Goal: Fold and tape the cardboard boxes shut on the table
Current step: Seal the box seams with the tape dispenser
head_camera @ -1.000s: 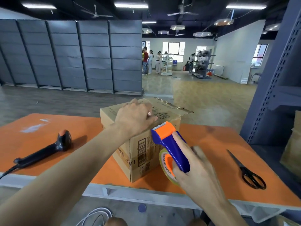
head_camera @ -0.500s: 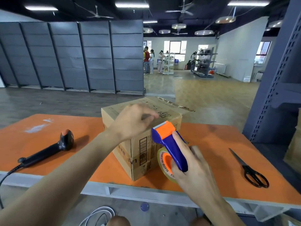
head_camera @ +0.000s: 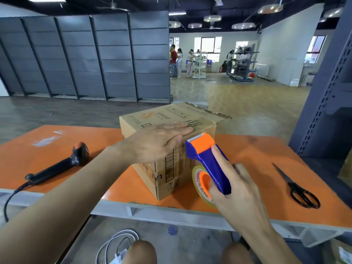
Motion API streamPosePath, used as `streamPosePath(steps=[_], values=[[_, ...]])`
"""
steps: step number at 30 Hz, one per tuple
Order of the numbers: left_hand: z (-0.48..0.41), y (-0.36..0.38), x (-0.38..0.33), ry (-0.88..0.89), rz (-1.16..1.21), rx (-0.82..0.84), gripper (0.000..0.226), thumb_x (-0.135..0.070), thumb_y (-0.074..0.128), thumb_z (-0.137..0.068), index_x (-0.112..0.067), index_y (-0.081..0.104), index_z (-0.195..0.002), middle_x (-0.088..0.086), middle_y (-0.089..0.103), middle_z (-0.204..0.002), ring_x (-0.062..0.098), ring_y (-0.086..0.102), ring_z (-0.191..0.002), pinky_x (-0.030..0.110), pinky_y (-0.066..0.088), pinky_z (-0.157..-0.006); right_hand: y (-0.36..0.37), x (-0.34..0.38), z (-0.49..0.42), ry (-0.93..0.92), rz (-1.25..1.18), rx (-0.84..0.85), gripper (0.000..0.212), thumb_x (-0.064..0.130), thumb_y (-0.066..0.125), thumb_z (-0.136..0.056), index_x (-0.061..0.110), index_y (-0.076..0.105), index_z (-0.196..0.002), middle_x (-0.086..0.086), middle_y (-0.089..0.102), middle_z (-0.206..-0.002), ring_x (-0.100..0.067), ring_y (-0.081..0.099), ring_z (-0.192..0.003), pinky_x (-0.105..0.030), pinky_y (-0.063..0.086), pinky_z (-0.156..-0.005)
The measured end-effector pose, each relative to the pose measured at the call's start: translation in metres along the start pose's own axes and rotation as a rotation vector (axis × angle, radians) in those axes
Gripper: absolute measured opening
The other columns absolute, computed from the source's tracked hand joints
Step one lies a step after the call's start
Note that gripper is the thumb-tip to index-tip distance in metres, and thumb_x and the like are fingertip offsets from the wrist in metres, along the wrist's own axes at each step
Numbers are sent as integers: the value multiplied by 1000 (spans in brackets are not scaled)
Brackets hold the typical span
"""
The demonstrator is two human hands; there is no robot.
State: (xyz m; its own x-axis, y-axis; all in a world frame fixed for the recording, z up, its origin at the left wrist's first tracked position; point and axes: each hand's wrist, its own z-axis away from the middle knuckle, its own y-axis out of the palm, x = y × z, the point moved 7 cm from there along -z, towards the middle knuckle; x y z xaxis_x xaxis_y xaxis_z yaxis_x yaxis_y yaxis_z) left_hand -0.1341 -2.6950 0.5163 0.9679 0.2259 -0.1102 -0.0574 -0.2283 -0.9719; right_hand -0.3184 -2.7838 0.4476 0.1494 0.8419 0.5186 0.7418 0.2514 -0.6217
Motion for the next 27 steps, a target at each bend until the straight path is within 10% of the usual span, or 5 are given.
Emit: streamPosePath(steps=[15,22,27], values=[[-9,4,2,-106,-9,77,51,-45,23,-110,-39,21,-160,-22,17,-166,-2,11,-152,18,5,-119,-19,1,1,12,131,186,74,69,38,-74,69,16,-145,11,44,-87,-11,56,-68,-27,48,-61],[-34,3,-8,-213,-228,-17,66,-63,21,-101,-29,38,-154,-7,35,-126,19,32,-130,49,26,-115,-22,5,-3,19,188,232,75,72,19,-67,71,-1,-139,12,41,-86,-12,55,-68,-27,48,-62],[-36,6,-3,-230,-242,-20,72,-68,25,-99,-24,37,-155,-3,36,-145,20,29,-137,48,24,-117,-30,9,5,6,153,196,76,75,22,-68,72,6,-142,13,38,-83,-11,53,-66,-26,43,-58]])
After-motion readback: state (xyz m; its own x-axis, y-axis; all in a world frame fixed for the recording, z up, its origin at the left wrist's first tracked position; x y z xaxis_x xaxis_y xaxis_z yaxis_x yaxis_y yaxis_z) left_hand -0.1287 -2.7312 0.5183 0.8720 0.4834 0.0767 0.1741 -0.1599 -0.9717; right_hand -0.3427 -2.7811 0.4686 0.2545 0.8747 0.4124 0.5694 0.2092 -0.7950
